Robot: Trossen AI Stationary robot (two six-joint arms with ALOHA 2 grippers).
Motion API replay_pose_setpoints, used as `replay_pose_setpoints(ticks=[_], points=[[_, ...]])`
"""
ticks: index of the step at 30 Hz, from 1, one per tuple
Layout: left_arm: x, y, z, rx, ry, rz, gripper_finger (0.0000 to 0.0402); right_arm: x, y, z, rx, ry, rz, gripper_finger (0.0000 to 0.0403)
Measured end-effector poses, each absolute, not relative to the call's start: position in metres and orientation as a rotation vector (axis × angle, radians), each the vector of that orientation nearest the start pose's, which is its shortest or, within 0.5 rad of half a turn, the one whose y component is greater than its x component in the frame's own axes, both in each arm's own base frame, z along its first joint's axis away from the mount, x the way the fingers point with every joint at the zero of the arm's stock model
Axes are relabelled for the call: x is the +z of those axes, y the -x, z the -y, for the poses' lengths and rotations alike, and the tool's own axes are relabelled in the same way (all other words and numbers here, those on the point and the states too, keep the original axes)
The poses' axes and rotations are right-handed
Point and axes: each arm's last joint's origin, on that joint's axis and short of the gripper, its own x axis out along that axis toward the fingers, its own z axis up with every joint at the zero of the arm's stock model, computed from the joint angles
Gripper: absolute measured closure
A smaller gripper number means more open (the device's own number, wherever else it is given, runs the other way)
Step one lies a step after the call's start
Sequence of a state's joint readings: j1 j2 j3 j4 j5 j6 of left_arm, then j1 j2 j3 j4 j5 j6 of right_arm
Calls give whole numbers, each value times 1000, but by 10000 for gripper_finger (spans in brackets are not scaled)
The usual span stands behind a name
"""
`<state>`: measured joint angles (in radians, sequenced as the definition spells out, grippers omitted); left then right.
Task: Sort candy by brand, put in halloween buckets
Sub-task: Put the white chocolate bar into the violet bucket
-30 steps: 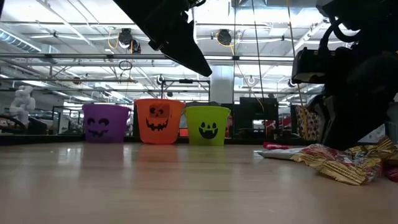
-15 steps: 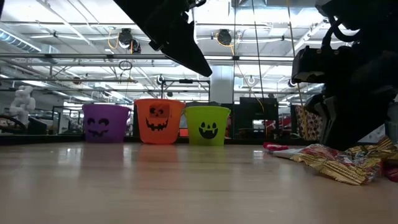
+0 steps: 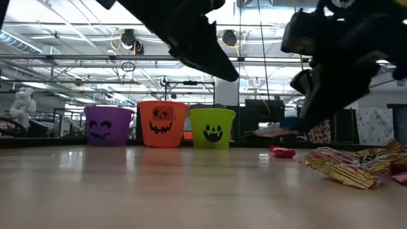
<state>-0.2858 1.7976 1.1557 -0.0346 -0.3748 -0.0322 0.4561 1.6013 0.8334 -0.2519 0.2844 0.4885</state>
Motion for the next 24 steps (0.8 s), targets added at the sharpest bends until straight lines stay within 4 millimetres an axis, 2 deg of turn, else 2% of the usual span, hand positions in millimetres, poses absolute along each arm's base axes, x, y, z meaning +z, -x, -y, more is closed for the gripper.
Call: replay_pose_setpoints(ticks=[4, 7, 9, 13, 17, 21, 24], points=[[202, -368, 105, 199, -305, -641, 288, 166, -273, -123, -68, -58, -939, 402], [206, -357, 108, 286, -377, -685, 288, 174, -277, -125, -49, -31, -914, 402], [217, -350, 113, 274, -373, -660, 288, 182, -279, -125, -41, -3, -889, 402], [237, -338, 133, 137, -349, -599, 288, 202, -286, -129, 3, 37, -822, 402], [257, -328, 156, 73, -435, -468, 288, 222, -295, -130, 25, 49, -771, 402], [257, -319, 176, 69, -632, -447, 288, 242, -301, -132, 53, 101, -747, 402], [253, -318, 175, 165, -672, -470, 288, 257, -306, -132, 68, 115, -732, 402]])
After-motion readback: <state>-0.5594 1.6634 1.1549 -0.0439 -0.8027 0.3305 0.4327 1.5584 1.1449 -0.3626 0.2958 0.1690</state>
